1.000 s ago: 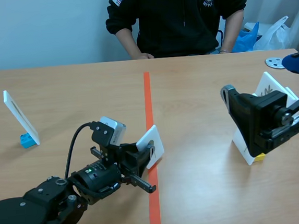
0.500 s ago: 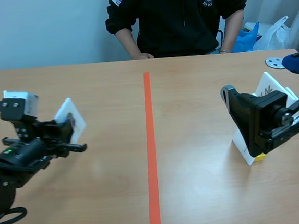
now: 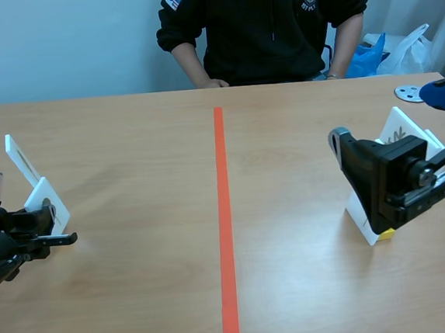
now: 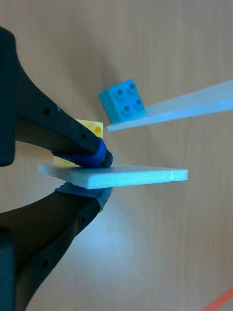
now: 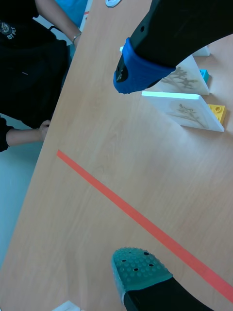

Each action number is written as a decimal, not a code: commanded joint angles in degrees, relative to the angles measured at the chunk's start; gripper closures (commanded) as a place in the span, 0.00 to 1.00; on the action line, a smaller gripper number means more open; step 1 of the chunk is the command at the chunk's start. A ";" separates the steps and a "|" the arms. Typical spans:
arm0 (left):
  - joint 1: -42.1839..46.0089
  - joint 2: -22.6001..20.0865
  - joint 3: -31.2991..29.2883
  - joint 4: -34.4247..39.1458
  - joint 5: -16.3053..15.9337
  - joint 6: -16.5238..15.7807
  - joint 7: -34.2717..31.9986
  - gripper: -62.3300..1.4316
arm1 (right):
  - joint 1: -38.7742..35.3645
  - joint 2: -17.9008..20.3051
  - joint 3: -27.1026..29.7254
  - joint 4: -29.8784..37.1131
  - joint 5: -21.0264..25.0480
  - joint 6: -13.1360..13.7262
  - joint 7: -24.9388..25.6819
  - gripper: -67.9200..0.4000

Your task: Sort the leaf by its shape. The table is split by an orange tape line. A compound leaf with several leaflets goes to the left side, a simple leaf with one blade goes to the right side. Return to the home posture when a red brick is placed on the table.

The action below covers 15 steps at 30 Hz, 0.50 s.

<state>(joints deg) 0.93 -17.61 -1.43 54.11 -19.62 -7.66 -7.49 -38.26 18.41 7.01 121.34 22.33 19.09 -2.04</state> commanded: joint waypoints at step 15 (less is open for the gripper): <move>-0.96 -0.20 0.02 -4.33 -2.36 -0.17 -7.89 0.54 | 0.63 0.00 0.11 0.04 0.87 -0.20 0.63 0.00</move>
<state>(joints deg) 0.95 -17.45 -1.39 48.40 -21.71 -7.66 -14.06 -38.26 18.41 7.01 121.34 22.55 19.09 -2.04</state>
